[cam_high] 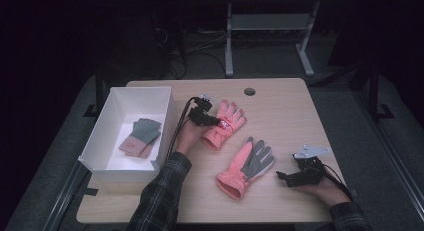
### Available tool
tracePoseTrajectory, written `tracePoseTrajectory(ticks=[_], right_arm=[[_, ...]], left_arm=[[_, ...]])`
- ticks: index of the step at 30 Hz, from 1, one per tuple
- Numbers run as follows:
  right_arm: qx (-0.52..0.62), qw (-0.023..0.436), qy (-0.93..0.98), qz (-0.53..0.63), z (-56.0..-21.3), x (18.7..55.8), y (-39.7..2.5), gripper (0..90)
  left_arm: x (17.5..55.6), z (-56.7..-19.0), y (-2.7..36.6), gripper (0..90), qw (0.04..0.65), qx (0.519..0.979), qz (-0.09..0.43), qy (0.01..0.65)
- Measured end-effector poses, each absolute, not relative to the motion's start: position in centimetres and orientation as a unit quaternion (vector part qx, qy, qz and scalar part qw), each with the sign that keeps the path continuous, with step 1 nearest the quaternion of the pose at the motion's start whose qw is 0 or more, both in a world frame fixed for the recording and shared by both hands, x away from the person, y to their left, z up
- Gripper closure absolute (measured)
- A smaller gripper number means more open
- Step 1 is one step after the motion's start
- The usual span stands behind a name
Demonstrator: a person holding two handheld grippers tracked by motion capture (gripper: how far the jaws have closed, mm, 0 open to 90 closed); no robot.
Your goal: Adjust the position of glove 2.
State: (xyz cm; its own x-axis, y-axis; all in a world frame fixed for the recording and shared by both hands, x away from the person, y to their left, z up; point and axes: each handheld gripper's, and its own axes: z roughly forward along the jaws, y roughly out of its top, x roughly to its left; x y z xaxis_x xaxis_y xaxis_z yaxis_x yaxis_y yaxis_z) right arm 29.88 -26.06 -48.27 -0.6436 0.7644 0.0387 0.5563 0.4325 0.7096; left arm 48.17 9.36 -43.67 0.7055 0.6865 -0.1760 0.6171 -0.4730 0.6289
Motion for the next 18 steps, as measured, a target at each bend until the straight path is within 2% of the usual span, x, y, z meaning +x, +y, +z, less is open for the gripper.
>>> tracePoseTrajectory(ticks=[18], right_arm=[[0.396,0.146,0.834,0.356,-48.3,29.9,-26.1,5.4]], left_arm=[[44.1,-37.6,9.1,82.1,0.366,0.859,0.017,0.358]])
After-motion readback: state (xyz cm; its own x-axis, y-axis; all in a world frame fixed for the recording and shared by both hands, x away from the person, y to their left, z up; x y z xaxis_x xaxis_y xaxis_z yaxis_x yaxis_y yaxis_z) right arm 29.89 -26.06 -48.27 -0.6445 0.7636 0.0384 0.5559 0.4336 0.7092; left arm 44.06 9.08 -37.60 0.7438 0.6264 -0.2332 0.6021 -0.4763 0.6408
